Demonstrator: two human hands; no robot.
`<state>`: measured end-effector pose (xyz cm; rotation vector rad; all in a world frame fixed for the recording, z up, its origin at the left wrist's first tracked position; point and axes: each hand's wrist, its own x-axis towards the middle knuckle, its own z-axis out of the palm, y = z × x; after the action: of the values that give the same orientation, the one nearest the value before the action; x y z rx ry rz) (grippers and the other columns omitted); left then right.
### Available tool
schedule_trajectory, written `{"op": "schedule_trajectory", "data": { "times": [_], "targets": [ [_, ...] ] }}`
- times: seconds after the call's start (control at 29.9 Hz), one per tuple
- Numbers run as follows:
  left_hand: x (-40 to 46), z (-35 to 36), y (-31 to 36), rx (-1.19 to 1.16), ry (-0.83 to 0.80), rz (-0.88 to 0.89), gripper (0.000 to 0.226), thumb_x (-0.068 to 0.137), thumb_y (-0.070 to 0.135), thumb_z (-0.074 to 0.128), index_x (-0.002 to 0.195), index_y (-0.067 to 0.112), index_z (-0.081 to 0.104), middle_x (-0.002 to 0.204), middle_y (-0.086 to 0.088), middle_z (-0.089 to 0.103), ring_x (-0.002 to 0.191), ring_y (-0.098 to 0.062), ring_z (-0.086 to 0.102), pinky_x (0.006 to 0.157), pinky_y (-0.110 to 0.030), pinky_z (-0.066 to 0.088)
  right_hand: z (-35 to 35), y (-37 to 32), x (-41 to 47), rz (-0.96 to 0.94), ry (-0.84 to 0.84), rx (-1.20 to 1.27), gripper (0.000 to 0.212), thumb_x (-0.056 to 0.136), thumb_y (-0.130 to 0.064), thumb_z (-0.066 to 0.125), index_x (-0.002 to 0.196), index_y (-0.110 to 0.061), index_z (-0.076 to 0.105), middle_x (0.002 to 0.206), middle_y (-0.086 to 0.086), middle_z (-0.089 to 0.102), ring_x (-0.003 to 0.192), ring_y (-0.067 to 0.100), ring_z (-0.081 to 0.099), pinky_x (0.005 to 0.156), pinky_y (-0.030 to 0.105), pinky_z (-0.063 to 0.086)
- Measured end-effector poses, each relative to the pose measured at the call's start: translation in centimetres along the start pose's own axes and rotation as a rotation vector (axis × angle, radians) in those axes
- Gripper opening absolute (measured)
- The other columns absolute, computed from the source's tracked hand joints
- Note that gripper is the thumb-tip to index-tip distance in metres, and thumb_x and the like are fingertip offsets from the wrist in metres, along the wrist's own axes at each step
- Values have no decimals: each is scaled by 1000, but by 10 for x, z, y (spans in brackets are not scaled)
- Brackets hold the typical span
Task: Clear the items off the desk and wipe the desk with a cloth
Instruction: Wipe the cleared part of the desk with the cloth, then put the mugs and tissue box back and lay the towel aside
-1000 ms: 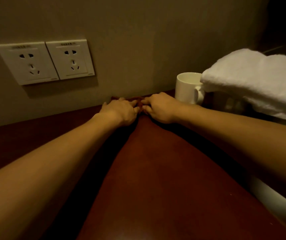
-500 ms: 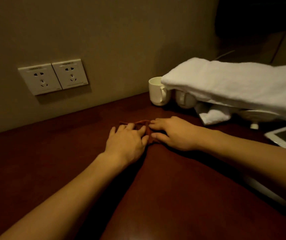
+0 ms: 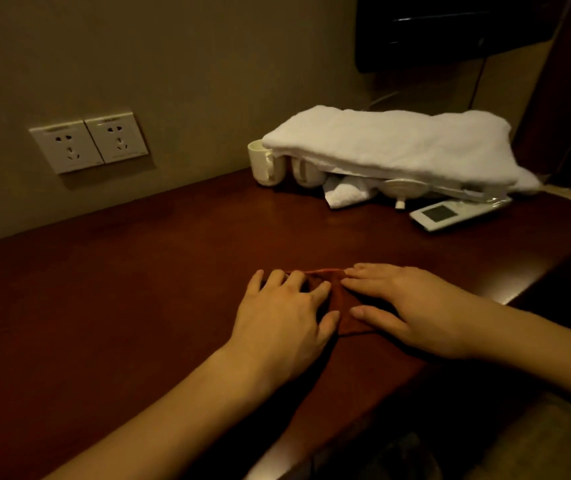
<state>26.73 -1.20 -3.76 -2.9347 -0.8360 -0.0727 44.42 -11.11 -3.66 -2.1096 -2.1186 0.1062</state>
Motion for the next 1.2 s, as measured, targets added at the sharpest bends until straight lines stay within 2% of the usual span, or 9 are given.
{"op": "schedule_trajectory", "data": {
  "times": [0.27,0.37,0.47,0.57,0.67,0.83,0.94,1.04,1.2],
  "targets": [
    [-26,-6,43,-5,47,87,56,91,60,21,141,37,33,132,2,46,119,-25,39,103,-43,30,-5,0,-62,46,-3,35,61,92,-59,39,148,-35,31,156,-17,25,142,-5,14,113,12,10],
    [-24,-10,42,-7,35,103,54,93,62,25,141,37,33,129,2,44,118,-24,38,104,-44,29,-10,0,-62,42,8,48,61,90,-60,43,145,-35,36,153,-15,32,141,-3,21,115,17,19],
    [-18,-11,36,-48,15,98,55,88,66,30,135,39,36,126,4,43,116,-22,38,101,-41,31,-18,1,-57,53,32,88,58,85,-61,53,136,-34,50,138,-14,51,127,-1,42,106,22,37],
    [-6,-16,30,-181,-13,68,52,85,71,33,126,39,43,117,10,46,109,-16,42,95,-39,36,-24,8,-51,93,107,211,58,76,-66,62,124,-34,60,116,-18,61,106,-5,55,91,20,47],
    [15,-23,21,-408,4,35,46,86,67,42,119,36,51,110,14,52,105,-8,50,92,-37,41,-28,24,-45,161,212,318,62,71,-64,69,123,-31,61,116,-20,61,107,-7,56,92,18,48],
    [69,-30,-4,-704,197,-40,44,82,49,65,120,29,56,102,11,62,90,0,57,76,-19,45,-45,53,-26,264,367,455,70,66,-59,76,128,-33,57,120,-22,59,110,-8,55,94,18,47],
    [105,-38,-19,-670,286,6,44,82,41,69,121,27,57,102,9,61,92,-2,58,78,-22,47,-62,71,-12,271,459,490,69,66,-58,76,127,-34,55,120,-21,59,108,-8,55,92,18,48],
    [149,-52,-40,-569,328,102,53,79,38,73,126,25,53,116,7,57,103,-4,54,84,-22,46,-82,98,4,322,560,452,81,64,-55,79,135,-31,47,126,-18,55,115,-5,49,93,16,41],
    [222,-75,-78,-262,319,203,80,68,67,56,137,29,44,134,0,45,122,-18,39,99,-36,40,-108,155,32,353,471,170,103,64,-63,76,148,-29,26,149,-8,34,135,10,32,111,29,30]
  ]
}}
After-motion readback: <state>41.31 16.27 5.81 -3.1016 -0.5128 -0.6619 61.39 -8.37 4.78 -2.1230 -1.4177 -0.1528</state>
